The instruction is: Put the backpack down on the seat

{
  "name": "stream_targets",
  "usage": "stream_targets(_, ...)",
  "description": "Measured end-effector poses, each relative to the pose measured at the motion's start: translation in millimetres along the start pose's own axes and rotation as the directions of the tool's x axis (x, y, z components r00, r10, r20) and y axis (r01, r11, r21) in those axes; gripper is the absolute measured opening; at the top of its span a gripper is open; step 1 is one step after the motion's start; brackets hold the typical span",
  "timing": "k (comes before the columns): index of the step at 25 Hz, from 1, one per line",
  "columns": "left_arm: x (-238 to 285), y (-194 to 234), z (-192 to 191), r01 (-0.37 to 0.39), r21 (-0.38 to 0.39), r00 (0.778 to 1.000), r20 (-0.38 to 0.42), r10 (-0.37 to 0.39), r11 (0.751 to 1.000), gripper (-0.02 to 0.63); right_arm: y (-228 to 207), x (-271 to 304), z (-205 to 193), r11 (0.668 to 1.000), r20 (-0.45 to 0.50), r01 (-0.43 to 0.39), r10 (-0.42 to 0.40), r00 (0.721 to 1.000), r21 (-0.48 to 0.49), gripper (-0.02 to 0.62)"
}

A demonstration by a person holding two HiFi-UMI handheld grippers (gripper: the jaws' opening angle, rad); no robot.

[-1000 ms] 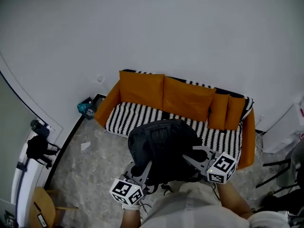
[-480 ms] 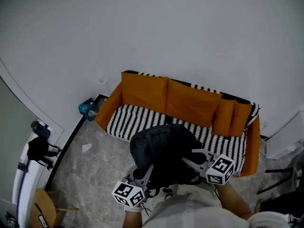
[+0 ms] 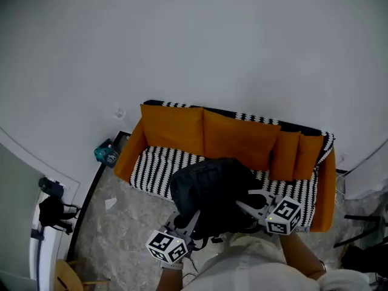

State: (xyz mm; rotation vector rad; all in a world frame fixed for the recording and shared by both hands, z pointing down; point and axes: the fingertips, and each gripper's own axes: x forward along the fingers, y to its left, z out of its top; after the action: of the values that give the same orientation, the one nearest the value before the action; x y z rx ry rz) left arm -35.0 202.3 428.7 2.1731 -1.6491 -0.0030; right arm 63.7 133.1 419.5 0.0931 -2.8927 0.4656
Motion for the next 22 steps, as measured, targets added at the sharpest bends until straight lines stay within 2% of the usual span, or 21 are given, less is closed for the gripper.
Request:
stream_targets(9,116.2,4.7,12.2,0.068,0.004,0.996,-0.066,-0.068,0.998,0.049,-107.1,-24.0,13.8,0.997,-0.023,0.083,-0.083,0.996,0.007,0.052)
stream_targets(15,156.6,13.1,18.1,0.124,-0.015,0.988,-0.093,-0.125,0.992,0.049,-143.0,-26.8,20.1,0.991,-0.030,0.130,-0.129,0.991,0.019,0.052)
stream_targets(22,189.4,41.9,24.0,0.186,-0.037,0.973,-0.135,-0.189,0.982,0.049,-171.7,-10.4,20.4,0.978,-0.043,0.198,-0.196,0.980,0.064,0.052)
